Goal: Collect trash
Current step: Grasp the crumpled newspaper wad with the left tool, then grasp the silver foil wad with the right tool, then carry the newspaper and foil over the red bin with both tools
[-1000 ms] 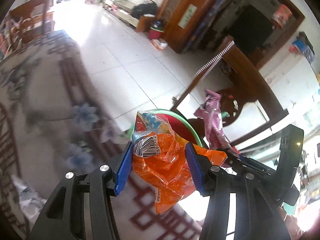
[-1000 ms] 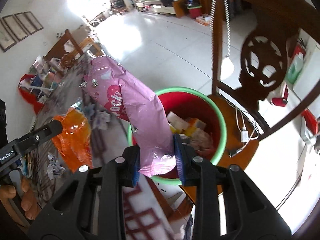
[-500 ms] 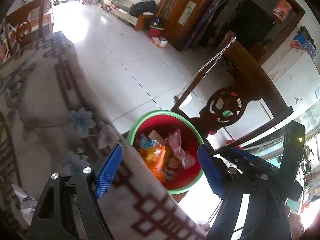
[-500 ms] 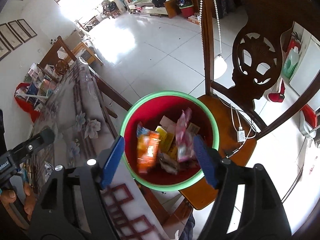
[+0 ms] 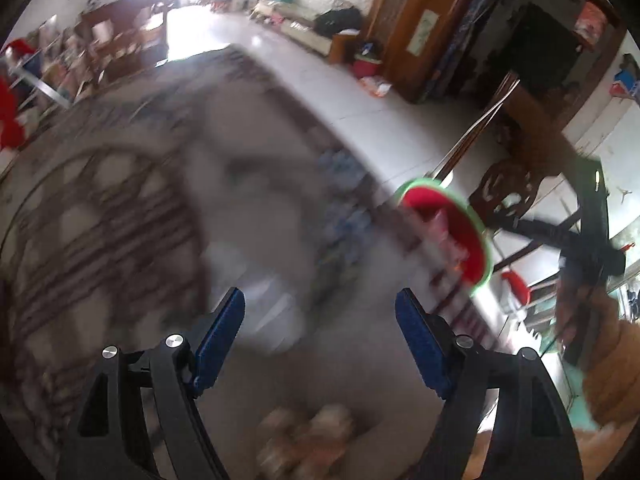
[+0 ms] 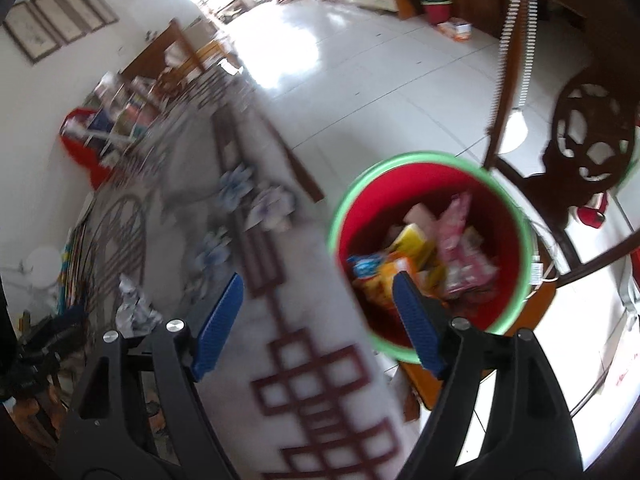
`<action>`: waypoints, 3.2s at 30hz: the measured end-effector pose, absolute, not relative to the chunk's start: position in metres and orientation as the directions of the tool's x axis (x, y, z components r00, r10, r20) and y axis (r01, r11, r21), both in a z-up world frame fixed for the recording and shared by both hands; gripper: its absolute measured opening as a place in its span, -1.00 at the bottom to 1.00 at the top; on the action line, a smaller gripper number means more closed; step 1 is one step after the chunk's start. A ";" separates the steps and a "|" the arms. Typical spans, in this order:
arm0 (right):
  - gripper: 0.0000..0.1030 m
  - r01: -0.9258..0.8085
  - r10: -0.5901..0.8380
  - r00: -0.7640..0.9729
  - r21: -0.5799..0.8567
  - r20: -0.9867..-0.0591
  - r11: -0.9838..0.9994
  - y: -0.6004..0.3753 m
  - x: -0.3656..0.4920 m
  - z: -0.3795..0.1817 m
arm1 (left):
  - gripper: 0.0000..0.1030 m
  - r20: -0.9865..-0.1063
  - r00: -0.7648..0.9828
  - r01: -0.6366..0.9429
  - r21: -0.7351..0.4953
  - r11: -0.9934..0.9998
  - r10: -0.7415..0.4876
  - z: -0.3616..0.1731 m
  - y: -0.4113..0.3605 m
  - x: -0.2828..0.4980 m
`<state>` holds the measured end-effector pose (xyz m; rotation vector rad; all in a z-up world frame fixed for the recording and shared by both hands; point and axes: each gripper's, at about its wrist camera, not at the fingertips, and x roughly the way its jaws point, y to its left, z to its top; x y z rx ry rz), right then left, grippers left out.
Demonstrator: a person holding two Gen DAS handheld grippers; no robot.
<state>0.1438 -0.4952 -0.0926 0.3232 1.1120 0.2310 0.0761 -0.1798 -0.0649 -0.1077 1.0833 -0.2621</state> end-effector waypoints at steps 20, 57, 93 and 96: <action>0.46 -0.253 0.394 0.328 0.322 -0.858 0.912 -0.323 0.114 -0.088 | -0.35 -0.868 0.323 0.080 -0.372 0.925 -0.377 -0.136 -0.138 0.016; 0.10 -0.337 0.300 0.262 0.204 -0.917 0.919 -0.208 0.125 -0.131 | -0.32 -0.857 0.458 -0.146 -0.336 0.931 -0.237 -0.116 -0.009 -0.005; 0.08 -0.304 0.381 0.424 0.267 -0.821 0.914 -0.330 0.116 -0.061 | -0.31 -0.801 0.546 -0.083 -0.342 0.936 -0.245 -0.066 -0.112 0.062; 0.08 -0.289 0.380 0.432 0.274 -0.818 0.917 -0.349 0.120 -0.060 | -0.31 -0.798 0.546 -0.056 -0.338 0.940 -0.255 -0.063 -0.134 0.070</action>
